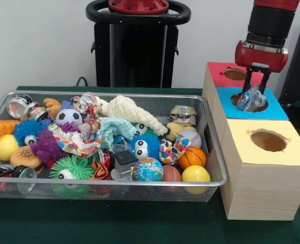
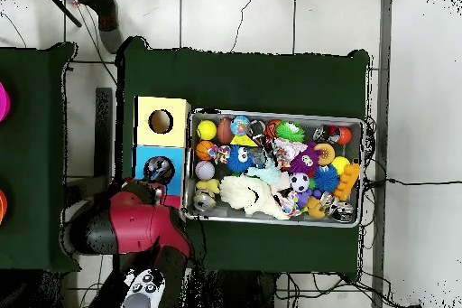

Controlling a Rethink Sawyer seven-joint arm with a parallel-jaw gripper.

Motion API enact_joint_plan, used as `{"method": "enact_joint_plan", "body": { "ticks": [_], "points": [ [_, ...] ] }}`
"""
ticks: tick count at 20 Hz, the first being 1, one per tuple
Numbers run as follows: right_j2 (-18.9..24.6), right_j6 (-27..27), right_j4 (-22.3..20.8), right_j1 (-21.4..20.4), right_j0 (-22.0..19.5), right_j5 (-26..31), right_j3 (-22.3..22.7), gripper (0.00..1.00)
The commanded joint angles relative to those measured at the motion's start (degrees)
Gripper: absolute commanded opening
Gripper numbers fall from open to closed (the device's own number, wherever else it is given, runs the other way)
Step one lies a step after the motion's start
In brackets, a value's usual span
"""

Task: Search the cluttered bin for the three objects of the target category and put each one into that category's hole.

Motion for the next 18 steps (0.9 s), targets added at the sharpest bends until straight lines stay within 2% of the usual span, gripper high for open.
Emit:
{"method": "enact_joint_plan", "body": {
  "ticks": [1,9,18],
  "points": [
    [2.4,8.6,1.3,0.0,-2.2,3.7,-2.5,0.00],
    [3.0,7.5,1.1,-0.8,-3.7,5.1,-2.9,0.00],
    [2.9,6.5,0.7,-3.6,-4.7,10.2,-3.6,0.00]
  ]
}}
